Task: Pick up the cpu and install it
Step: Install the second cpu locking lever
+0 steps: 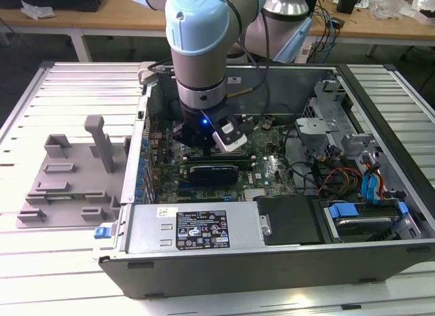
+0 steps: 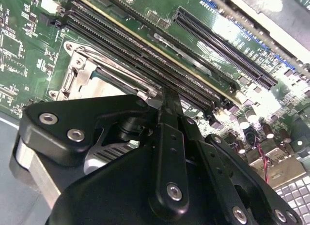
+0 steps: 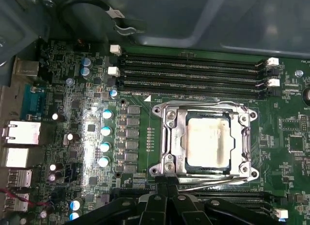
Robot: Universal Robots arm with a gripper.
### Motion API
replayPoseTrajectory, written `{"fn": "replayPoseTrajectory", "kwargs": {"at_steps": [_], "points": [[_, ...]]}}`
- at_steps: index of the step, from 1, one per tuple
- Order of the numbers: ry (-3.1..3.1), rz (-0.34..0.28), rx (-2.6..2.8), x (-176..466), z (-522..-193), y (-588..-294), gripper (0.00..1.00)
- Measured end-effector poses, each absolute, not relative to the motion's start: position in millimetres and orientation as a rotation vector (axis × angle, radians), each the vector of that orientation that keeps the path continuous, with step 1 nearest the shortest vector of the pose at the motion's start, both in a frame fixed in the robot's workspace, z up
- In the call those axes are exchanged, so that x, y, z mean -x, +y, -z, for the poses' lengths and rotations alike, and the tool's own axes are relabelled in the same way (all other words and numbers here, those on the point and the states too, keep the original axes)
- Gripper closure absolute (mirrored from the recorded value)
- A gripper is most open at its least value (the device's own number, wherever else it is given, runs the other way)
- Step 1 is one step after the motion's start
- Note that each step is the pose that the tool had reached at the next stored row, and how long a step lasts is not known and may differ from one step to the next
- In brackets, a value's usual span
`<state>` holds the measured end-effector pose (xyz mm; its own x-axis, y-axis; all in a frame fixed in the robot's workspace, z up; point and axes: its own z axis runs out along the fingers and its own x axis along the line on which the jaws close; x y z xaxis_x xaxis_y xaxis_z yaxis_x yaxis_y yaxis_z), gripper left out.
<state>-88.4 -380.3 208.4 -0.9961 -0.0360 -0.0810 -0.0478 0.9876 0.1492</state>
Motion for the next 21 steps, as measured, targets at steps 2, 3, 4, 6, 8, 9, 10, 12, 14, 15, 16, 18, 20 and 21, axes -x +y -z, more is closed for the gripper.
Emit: {"fn": "replayPoseTrajectory", "kwargs": {"at_steps": [2, 3, 4, 6, 8, 9, 10, 12, 14, 15, 16, 18, 20, 21], "points": [[3.052, -0.253, 0.064, 88.4, -208.4, -381.9, 0.89], [3.051, -0.262, 0.063, 88.4, -208.4, -382.9, 0.89], [3.051, -0.267, 0.063, 88.4, -208.4, -383.5, 0.89], [3.049, -0.28, 0.062, 88.4, -208.1, -385.5, 0.89], [3.048, -0.291, 0.061, 88.4, -207.2, -386.3, 0.89], [3.047, -0.299, 0.061, 88.4, -206.5, -386.5, 0.89], [3.046, -0.315, 0.06, 88.5, -205.4, -386.6, 0.89], [3.041, -0.348, 0.057, 88.7, -201.9, -386.7, 0.89], [3.039, -0.368, 0.055, 89.7, -199.3, -386.7, 0.89], [3.038, -0.373, 0.053, 90.8, -198.5, -386.7, 0.89], [3.037, -0.377, 0.051, 93.9, -197.8, -386.8, 0.89], [3.037, -0.38, 0.05, 96.1, -197.4, -386.7, 0.89], [3.036, -0.385, 0.05, 98.3, -195.9, -386.8, 0.89], [3.036, -0.382, 0.05, 98.3, -195.6, -386.7, 0.89]]}}
